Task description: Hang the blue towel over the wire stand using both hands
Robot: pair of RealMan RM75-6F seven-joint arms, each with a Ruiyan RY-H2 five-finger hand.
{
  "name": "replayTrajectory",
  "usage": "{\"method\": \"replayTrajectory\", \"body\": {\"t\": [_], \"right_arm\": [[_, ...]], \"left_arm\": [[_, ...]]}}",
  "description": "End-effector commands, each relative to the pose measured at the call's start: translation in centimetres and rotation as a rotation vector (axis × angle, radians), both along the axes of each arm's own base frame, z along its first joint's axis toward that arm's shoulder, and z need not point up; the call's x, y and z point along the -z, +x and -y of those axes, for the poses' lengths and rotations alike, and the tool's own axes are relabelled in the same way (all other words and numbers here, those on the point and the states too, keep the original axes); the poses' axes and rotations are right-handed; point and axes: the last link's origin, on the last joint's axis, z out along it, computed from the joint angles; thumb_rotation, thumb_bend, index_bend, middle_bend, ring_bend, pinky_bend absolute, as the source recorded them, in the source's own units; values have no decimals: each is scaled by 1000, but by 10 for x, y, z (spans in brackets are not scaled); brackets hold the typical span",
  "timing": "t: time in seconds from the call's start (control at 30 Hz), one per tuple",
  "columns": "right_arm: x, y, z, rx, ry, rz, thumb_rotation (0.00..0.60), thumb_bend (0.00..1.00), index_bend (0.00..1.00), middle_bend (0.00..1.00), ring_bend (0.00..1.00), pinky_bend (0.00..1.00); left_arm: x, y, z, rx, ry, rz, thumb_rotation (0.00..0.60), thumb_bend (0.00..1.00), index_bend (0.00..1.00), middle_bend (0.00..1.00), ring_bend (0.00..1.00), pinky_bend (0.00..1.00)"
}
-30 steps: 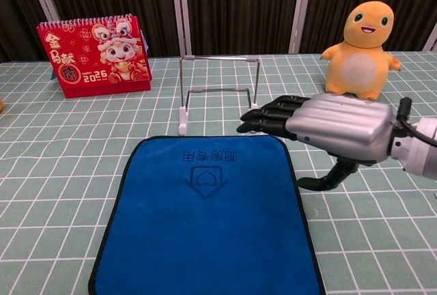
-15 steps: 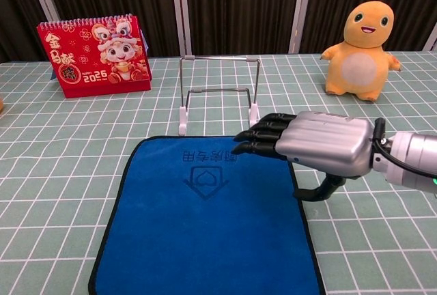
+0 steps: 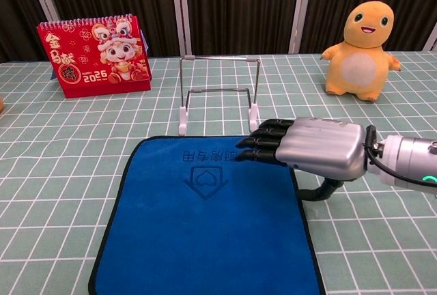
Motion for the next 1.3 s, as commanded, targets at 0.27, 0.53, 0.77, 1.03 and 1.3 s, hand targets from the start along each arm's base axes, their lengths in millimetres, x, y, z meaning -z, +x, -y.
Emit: {"method": "replayTrajectory", "body": {"t": [0.27, 0.53, 0.77, 1.03, 1.3], "right_arm": [[0, -10, -4, -21, 11, -31, 600, 348, 42, 0, 0, 0], [3, -12, -5, -31, 20, -43, 600, 348, 43, 0, 0, 0], [8, -4, -4, 9, 36, 16, 600, 347, 46, 0, 0, 0], [13, 3, -3, 24, 48, 42, 600, 348, 68, 0, 0, 0], [12, 5, -3, 36, 57, 82, 600, 501, 277, 0, 0, 0]], "left_arm": [[4, 0, -1, -2, -6, -13, 600, 0, 0, 0, 0, 0], [5, 0, 0, 1, -7, -16, 600, 0, 0, 0, 0, 0], [5, -1, 0, -1, -9, -17, 600, 0, 0, 0, 0, 0], [5, -1, -1, -2, -11, -18, 600, 0, 0, 0, 0, 0], [5, -1, -1, -1, -12, -14, 600, 0, 0, 0, 0, 0]]}}
